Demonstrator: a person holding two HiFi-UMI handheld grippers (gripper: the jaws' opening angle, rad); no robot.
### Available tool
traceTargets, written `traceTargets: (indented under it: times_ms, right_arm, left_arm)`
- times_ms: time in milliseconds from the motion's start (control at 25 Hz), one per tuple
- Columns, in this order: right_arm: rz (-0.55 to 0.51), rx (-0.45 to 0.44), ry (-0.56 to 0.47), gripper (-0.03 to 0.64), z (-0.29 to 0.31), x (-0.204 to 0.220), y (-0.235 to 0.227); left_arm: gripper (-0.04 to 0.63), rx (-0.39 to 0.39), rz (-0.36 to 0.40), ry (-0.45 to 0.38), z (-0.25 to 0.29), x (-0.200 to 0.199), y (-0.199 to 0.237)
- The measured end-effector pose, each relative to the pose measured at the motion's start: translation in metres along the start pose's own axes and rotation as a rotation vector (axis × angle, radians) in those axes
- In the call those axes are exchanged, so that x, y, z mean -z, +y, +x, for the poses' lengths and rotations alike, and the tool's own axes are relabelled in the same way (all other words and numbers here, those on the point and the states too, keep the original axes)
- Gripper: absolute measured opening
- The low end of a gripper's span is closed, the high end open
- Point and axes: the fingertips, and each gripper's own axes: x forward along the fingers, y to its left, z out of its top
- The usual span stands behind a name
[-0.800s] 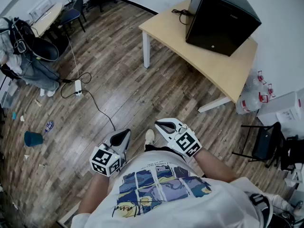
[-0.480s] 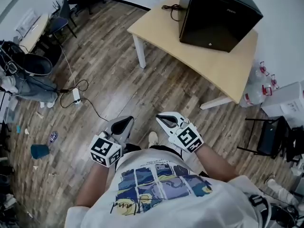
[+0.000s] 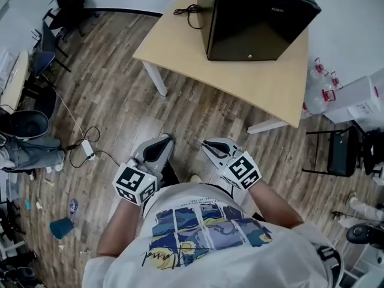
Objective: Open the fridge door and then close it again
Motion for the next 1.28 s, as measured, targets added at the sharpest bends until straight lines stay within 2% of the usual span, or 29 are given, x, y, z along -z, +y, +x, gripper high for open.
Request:
traceTargets:
  times_ms: [160, 440, 560, 720, 1000, 1160, 1280]
  right_arm:
    - [0.039, 0.120, 0.011, 0.017, 0.024, -0.024, -0.039]
    - [0.131, 0.334, -0.002, 0.017, 0.062, -0.079, -0.095]
    - [0.163, 0.415, 0.001, 0.043, 0.076, -0.091, -0.111]
    - [0.239, 0.531, -0.007, 0.046, 0.076, -0.098, -0.112]
    - [0.292, 0.715, 0.023, 0.046, 0.035, -0.081, -0.113]
    - [0.361, 0.840, 0.018, 0.046, -0.001, -0.064, -0.107]
    - [0.414, 0.894, 0.020, 0.046, -0.020, -0.046, -0.097]
  left_arm:
    - [0.011, 0.092, 0.017, 0.006, 0.036, -0.018, 0.053]
    - [0.035, 0.295, 0.132, 0.014, 0.113, -0.077, 0.133]
    - [0.060, 0.362, 0.168, 0.008, 0.151, -0.096, 0.156]
    - [0.077, 0.443, 0.196, -0.007, 0.199, -0.117, 0.166]
    - [0.106, 0.474, 0.238, -0.070, 0.271, -0.151, 0.163]
    - [0.118, 0.461, 0.252, -0.085, 0.306, -0.165, 0.161]
    - [0.120, 0.444, 0.271, -0.093, 0.324, -0.170, 0.159]
